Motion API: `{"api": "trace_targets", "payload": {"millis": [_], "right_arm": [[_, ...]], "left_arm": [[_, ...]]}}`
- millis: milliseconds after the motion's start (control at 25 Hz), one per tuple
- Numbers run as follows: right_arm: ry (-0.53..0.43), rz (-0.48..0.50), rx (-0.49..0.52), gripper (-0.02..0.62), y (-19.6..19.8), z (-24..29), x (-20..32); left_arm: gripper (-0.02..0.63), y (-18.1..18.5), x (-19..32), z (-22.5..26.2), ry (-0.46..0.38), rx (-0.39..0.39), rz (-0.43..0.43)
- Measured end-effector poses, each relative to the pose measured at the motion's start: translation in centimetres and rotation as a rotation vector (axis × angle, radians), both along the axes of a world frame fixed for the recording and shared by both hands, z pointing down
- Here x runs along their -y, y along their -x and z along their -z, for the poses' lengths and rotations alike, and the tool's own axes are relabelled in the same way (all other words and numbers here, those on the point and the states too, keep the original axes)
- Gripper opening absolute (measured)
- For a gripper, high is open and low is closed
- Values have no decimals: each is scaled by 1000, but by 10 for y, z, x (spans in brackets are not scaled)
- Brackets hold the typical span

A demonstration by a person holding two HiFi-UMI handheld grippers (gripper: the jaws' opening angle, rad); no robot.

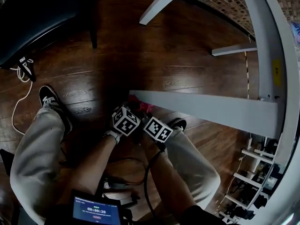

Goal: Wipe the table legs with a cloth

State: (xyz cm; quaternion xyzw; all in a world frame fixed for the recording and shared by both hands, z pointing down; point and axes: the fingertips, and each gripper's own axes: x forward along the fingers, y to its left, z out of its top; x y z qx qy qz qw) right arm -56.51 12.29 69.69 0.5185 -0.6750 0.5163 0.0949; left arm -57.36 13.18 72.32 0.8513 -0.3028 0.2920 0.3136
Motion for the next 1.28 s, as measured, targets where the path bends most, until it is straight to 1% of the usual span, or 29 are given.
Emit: {"api": "trace_targets", "payload": {"millis": [280, 400, 520, 560, 640, 720, 760, 840, 880, 920, 1000, 1080, 1120, 1200, 1280], "right_arm": [[71, 25, -31, 60, 0, -61, -1], [91, -1, -24, 60, 2, -83, -3], [109, -98, 32, 60, 6, -100, -5], [114, -150, 73, 60, 8, -103, -5], [116, -281, 203, 58, 13, -107, -4], [105, -401, 315, 55, 18, -106, -1], [100, -443, 339, 55, 20, -104, 0], [96, -513, 353, 52, 20, -98, 0], [92, -540, 358, 52, 22, -93, 0], [84, -560, 363, 52, 24, -86, 0], [64, -596, 368, 52, 29, -68, 3], [35, -638, 369, 52, 29, -47, 4], [14, -656, 376, 52, 28, -38, 4], [-29, -694, 394, 52, 26, -16, 4], [-74, -729, 413, 52, 25, 9, 6]], "left_arm": [[0, -2, -1, -63, 57, 29, -42], [0, 1, -3, -85, 67, 41, -77], [0, 7, -3, -103, 53, 75, -131], [0, 11, -1, -107, 44, 90, -148], [0, 22, 12, -109, 17, 108, -153], [0, 29, 32, -100, -15, 83, -132], [0, 29, 41, -91, -24, 55, -127], [0, 22, 50, -71, -39, 11, -153], [0, 21, 52, -62, -53, 11, -177], [0, 24, 54, -56, -68, 27, -196], [0, 39, 54, -53, -72, 107, -211], [0, 58, 46, -54, -33, 188, -224], [0, 66, 40, -52, -11, 208, -235], [0, 74, 31, -40, -4, 200, -258], [0, 72, 30, -19, -37, 158, -281]]}}
